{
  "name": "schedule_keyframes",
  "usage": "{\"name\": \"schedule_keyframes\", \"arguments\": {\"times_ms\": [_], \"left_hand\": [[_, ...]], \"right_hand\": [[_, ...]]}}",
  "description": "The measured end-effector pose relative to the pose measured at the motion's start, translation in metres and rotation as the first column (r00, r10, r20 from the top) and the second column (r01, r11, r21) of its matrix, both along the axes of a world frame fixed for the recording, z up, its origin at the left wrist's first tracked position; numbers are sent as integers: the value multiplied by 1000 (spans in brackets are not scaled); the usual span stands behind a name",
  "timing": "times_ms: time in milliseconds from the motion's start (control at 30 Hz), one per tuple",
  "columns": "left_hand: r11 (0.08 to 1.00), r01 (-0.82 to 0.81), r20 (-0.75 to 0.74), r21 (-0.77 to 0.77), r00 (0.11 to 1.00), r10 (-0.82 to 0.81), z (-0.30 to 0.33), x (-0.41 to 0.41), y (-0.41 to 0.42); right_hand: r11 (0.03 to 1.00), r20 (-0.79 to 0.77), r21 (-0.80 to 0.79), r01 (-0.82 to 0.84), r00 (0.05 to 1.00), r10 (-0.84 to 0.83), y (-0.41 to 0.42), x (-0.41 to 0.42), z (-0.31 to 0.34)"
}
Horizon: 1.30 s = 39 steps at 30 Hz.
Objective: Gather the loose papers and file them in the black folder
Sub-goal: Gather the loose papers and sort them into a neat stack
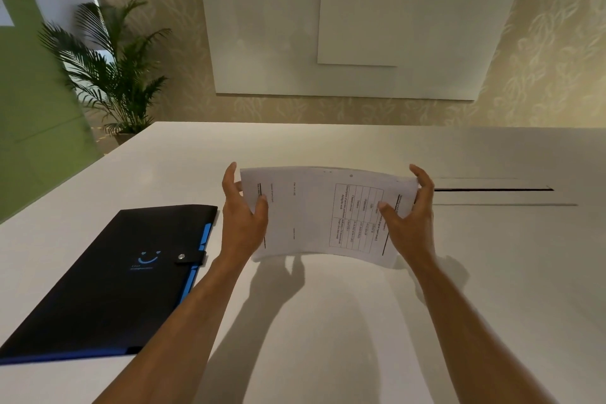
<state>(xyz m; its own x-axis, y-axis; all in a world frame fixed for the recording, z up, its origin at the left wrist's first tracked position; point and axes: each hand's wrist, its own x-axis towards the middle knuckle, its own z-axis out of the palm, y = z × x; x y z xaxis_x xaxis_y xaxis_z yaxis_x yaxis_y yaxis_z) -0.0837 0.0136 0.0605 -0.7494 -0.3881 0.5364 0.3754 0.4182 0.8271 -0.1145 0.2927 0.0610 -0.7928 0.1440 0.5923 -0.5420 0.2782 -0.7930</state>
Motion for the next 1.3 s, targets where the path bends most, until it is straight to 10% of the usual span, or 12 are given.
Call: {"name": "schedule_keyframes", "arguments": {"times_ms": [367,967,1133,1300], "left_hand": [[981,126,151,146,977,-148,-55,12,7],[918,125,257,376,938,-233,-47,9,-11],[890,5,262,456,955,-140,-43,6,2],[820,-63,283,568,951,-123,-50,10,37]], "right_hand": [[986,306,-165,16,951,35,-6,3,-60],[993,392,-51,102,917,-74,3,-14,-22],[748,536,-518,415,839,-95,-27,3,-34],[467,346,-877,115,826,446,-81,33,-36]]}}
